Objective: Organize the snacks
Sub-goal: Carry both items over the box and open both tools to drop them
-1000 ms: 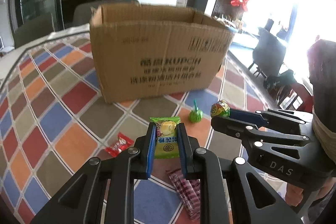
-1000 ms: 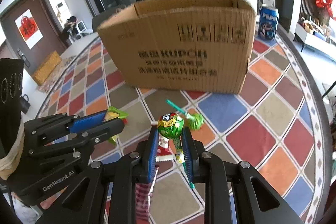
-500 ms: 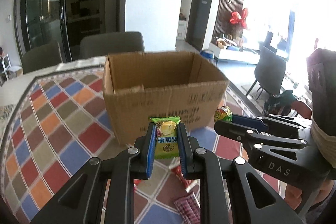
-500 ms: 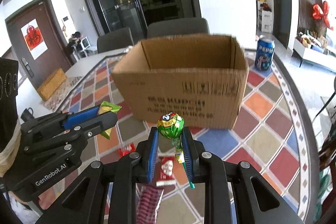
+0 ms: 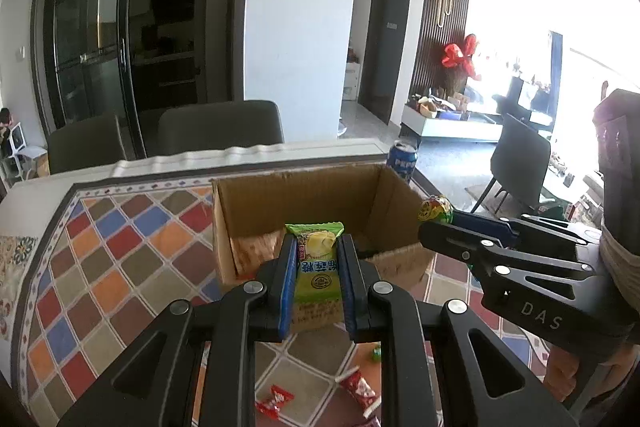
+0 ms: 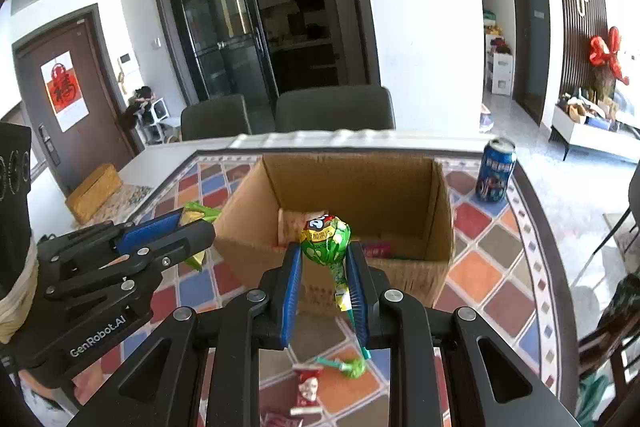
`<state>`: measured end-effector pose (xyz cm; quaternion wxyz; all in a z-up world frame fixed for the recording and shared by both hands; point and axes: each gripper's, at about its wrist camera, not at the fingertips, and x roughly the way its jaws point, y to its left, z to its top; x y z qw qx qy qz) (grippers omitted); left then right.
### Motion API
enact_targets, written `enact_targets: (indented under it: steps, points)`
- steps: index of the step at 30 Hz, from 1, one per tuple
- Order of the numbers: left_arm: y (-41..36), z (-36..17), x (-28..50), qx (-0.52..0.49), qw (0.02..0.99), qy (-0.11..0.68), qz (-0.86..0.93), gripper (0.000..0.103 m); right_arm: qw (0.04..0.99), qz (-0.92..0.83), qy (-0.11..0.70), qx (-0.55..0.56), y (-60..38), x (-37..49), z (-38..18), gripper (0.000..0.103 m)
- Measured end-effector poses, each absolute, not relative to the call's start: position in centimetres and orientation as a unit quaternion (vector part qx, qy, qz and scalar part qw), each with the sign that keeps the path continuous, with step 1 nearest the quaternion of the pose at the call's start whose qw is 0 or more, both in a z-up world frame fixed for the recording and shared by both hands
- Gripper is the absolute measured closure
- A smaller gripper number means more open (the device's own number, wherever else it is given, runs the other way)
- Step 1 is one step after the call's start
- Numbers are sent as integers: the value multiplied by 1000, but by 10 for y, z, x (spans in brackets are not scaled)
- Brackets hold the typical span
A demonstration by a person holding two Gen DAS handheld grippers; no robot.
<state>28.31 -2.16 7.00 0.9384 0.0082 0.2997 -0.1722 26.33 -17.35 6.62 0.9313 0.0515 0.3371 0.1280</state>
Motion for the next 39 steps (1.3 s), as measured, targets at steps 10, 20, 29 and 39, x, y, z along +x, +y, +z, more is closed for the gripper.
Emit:
enact_targets:
  steps: [10, 20, 29, 39]
  points:
    - [-21, 81, 318, 13, 940, 300, -164, 82, 934, 125, 330, 49, -174, 293, 80, 79]
    - [-24, 68, 358, 10, 931, 331, -154, 82, 929, 115, 350, 37, -176, 333, 75, 79]
    - [-26, 65, 371, 14, 930, 346, -122, 71, 920, 106, 376, 31, -178, 358, 64, 65]
    - [-20, 74, 339, 27, 936, 333, -115, 68, 926, 110, 361, 25, -174, 333, 70, 65]
